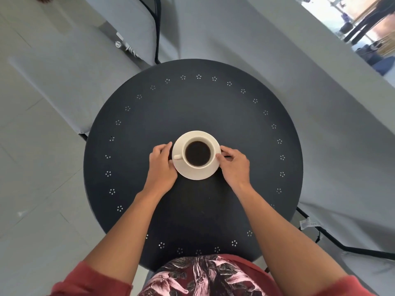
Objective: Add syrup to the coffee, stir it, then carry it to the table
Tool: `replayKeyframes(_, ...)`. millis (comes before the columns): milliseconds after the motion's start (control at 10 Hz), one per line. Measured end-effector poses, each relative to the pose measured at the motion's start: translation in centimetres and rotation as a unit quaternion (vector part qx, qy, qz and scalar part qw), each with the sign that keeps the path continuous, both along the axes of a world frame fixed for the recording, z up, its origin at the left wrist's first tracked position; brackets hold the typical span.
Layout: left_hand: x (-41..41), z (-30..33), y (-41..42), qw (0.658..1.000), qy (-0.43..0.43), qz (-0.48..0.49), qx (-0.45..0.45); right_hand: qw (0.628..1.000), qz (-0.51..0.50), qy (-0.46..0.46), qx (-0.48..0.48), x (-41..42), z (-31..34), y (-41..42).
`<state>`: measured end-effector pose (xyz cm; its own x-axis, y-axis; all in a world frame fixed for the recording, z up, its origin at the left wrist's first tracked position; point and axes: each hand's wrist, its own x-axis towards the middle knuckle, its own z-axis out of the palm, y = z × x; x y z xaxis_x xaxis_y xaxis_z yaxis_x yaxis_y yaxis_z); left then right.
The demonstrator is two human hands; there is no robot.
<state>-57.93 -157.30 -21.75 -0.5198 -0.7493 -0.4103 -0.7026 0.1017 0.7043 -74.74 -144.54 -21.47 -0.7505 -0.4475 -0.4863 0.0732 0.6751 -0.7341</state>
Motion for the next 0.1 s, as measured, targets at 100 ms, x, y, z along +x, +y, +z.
replayKeyframes(100,2.11,0.15,1.27,0.998,-0.023,0.033,-0.051,0.998,-0.042,-0.034,0.010,-0.76,1.25,1.04)
